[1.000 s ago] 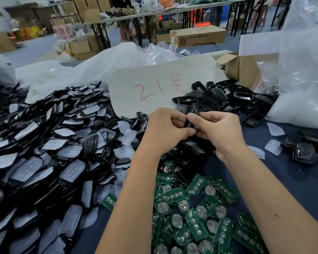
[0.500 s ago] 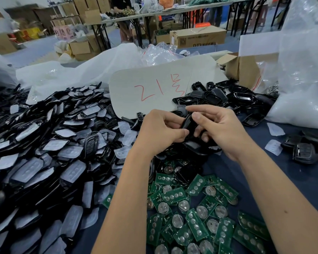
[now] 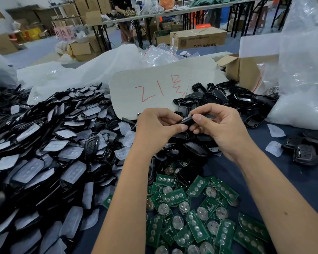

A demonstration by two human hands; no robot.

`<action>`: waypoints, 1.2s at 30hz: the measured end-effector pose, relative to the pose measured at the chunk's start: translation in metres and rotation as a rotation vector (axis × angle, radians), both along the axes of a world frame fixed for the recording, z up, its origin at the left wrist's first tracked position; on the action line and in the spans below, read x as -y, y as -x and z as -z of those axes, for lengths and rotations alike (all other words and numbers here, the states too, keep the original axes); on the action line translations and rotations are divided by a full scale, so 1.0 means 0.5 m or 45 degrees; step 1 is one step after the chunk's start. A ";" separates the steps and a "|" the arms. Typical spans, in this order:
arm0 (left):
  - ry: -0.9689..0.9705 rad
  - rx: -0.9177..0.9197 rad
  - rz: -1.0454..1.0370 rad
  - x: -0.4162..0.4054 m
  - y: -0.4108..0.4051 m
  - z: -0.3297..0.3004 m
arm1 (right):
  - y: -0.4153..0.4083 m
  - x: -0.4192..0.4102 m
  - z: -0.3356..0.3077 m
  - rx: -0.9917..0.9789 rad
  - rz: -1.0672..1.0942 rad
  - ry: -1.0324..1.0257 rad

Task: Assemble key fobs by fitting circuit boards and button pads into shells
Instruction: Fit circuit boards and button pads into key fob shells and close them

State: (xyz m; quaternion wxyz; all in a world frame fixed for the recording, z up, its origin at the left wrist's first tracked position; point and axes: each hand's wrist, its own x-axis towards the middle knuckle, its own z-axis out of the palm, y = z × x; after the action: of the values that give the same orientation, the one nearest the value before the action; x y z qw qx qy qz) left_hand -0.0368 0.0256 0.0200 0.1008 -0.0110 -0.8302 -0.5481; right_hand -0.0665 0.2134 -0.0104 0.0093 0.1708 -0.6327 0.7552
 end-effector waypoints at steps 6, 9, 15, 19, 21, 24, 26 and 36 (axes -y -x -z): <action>0.025 -0.064 0.041 0.009 -0.001 -0.001 | -0.002 -0.008 -0.001 -0.040 -0.083 -0.025; 0.040 -0.083 0.060 0.010 0.000 -0.002 | -0.004 -0.010 -0.002 -0.044 -0.082 -0.049; 0.106 -0.123 0.068 0.006 0.000 0.001 | -0.009 -0.005 -0.006 -0.074 -0.027 -0.124; 0.170 -0.163 0.071 0.013 0.000 0.006 | -0.010 0.007 -0.003 -0.123 0.008 -0.211; 0.218 -0.189 0.083 0.011 -0.001 0.008 | -0.010 0.013 0.002 -0.190 0.051 -0.291; 0.238 -0.205 0.124 0.001 0.000 0.015 | -0.011 0.020 0.009 -0.235 0.111 -0.394; 0.214 -0.200 0.133 -0.001 0.002 0.019 | -0.009 0.018 0.011 -0.228 0.113 -0.414; -0.751 0.106 0.109 0.000 0.005 0.043 | 0.007 0.015 0.015 0.006 0.115 -0.059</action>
State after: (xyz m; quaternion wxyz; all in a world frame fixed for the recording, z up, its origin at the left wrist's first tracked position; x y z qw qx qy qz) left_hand -0.0393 0.0256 -0.0016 0.0423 0.0064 -0.6374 -0.7694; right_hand -0.0700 0.2061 -0.0179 0.0377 0.1404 -0.6573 0.7395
